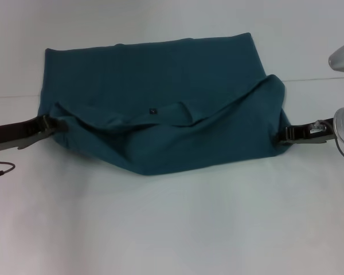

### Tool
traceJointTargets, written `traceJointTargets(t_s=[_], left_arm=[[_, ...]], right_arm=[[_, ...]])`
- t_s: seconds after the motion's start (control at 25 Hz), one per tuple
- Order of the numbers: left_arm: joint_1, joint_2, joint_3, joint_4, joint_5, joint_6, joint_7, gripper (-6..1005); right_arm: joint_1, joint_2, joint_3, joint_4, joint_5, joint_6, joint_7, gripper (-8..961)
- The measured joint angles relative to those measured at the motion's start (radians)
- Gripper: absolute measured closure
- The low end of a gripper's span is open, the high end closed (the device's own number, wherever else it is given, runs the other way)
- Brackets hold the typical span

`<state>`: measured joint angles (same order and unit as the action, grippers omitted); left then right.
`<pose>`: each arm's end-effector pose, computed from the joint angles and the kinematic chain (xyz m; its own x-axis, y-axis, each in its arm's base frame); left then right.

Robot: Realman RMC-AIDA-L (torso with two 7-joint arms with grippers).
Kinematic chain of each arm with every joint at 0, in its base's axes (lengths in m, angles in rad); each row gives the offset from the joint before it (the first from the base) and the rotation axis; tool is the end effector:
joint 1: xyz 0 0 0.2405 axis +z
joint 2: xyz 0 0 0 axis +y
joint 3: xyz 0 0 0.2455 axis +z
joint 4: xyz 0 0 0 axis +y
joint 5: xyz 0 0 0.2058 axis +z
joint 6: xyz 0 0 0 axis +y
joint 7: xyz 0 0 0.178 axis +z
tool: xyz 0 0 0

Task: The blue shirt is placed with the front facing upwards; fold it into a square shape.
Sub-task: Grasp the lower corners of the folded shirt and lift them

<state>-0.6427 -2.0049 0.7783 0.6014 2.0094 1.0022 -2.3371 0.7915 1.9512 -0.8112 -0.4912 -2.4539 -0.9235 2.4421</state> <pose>-0.2736 0.4293 0.0073 0.1429 0.7409 0.6563 0.9890 -0.1325 -0.0658 0.2958 0.4403 -0.0005 0.3469 -0.8426 -0.4119 -0.8952 -0.1663 -0.4135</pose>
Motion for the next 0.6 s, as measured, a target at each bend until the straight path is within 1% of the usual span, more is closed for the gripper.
traceJointTargets(t_s=[0.36,0.52,0.6], left_arm=[[0.001,0.0,-0.004,0.0,0.0,0.003,0.0,976],[0.01,0.002,-0.004,0.0,0.001,0.02,0.0,976],[0.014,0.006,-0.004,0.001,0.002,0.041,0.0,976]], right_arm=[[-0.005,-0.008,0.001,-0.003,-0.012,-0.016,0.011,843],[-0.007,-0.019,0.0,-0.012,-0.015,-0.045,0.019,953],[-0.01,-0.028,0.0,-0.022,-0.016,-0.075,0.02,953]])
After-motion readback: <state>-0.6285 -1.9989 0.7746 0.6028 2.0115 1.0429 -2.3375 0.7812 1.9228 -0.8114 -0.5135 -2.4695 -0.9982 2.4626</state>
